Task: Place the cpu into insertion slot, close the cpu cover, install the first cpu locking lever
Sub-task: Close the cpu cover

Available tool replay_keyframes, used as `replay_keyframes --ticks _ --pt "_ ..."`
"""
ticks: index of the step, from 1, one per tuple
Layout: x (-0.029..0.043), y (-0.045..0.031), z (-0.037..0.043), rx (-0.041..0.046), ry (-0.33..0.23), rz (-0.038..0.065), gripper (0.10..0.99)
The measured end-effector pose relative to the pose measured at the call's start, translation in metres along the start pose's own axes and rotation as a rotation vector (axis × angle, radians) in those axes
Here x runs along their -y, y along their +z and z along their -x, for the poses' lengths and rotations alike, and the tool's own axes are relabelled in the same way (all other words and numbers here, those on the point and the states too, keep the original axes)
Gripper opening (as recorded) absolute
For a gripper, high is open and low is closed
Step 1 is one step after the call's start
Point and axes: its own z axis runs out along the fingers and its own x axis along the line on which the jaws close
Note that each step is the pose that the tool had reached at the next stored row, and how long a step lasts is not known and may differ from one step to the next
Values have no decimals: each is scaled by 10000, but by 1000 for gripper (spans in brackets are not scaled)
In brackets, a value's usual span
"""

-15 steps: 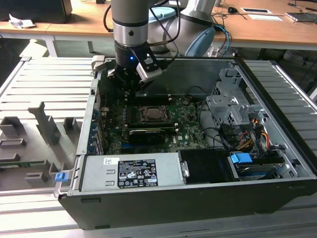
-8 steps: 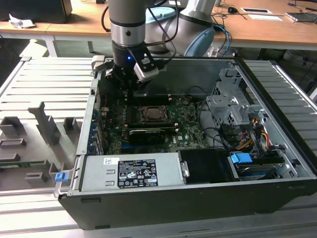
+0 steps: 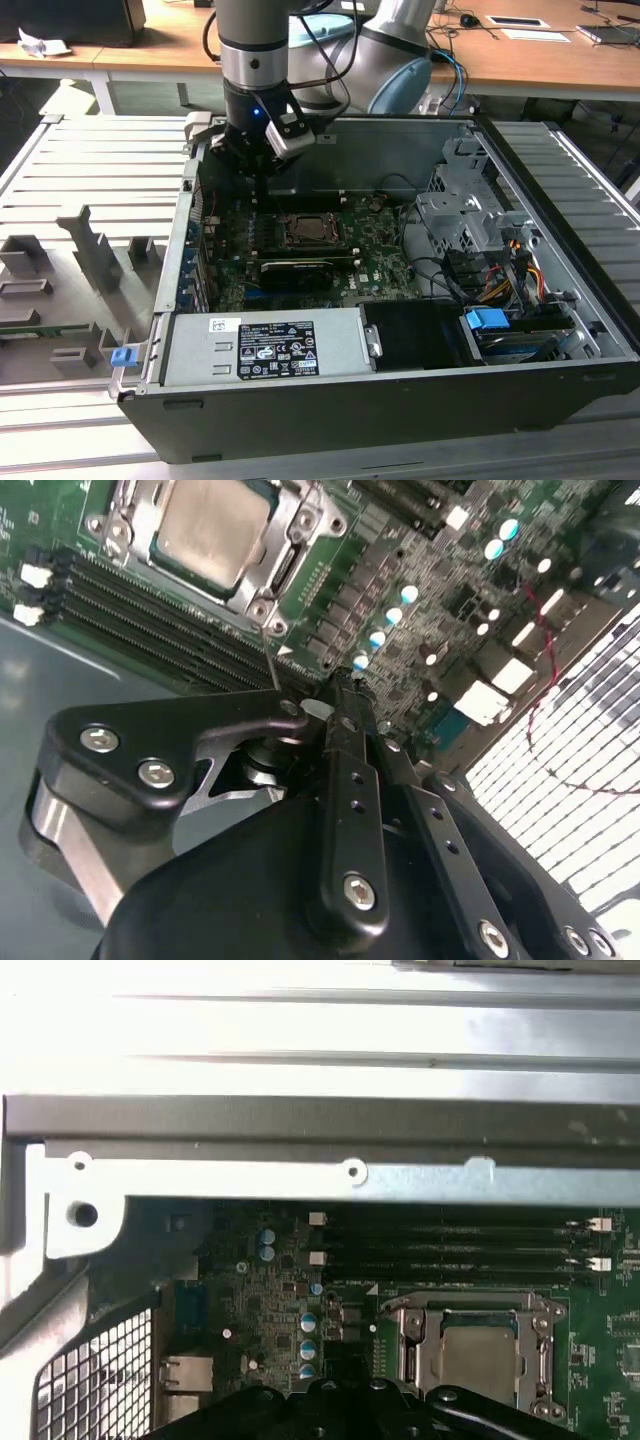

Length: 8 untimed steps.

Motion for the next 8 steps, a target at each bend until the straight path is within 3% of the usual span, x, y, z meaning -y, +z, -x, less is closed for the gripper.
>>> replay_keyframes --ticks 4,8 --pt "-79 14 -1 0 1 7 106" --pt "-80 14 -1 -1 0 7 106"
